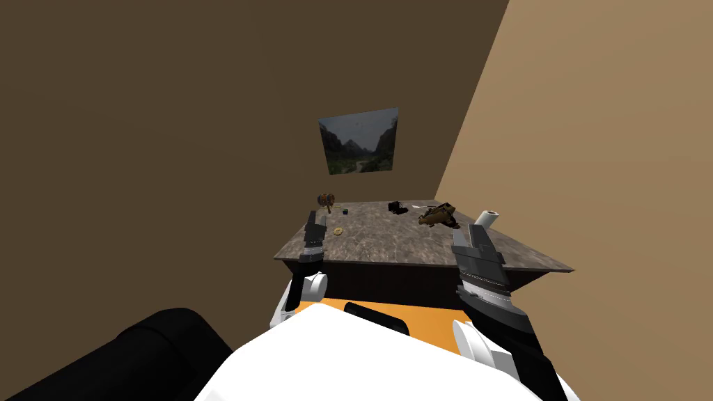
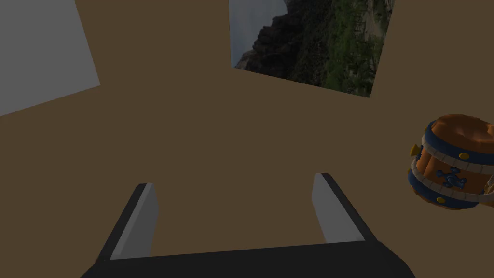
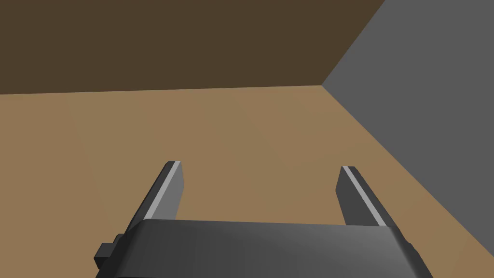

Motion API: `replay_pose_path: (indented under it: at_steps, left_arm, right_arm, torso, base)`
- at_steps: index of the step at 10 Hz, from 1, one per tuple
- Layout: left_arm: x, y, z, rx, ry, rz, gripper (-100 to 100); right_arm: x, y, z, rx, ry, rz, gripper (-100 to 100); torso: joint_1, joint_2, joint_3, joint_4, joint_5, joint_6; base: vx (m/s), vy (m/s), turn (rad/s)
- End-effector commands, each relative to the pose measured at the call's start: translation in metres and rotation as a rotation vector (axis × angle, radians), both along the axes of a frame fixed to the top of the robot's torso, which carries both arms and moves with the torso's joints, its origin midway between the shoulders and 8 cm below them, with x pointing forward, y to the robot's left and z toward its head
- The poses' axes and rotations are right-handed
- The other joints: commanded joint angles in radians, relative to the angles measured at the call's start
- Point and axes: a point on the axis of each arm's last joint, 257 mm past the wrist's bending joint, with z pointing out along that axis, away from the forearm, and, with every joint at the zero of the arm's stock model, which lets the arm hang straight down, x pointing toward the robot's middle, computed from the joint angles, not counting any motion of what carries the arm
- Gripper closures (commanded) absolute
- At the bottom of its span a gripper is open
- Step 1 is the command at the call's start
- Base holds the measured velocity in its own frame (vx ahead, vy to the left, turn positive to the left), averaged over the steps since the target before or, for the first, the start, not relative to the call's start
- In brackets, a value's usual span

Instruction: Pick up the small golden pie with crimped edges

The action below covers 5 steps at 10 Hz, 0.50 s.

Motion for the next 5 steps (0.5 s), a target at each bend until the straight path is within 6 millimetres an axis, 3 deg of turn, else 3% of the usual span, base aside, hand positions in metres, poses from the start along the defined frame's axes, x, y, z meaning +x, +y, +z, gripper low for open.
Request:
replay_pose_path:
  at_steps: [1,5]
  left_arm:
    - [0.007,-0.002,-0.003,0.025,0.025,-0.018,-100]
    - [0.030,-0.004,-0.018,0.072,0.112,-0.055,-100]
  right_arm:
    - [0.000,0.000,0.000,0.000,0.000,0.000,0]
    - [0.000,0.000,0.000,0.000,0.000,0.000,0]
  torso:
    - [0.000,0.000,0.000,0.000,0.000,0.000]
    - [0.003,0.001,0.001,0.000,0.001,0.000]
  base:
    - [-0.006,0.013,-0.052]
    - [-0.017,0.034,-0.077]
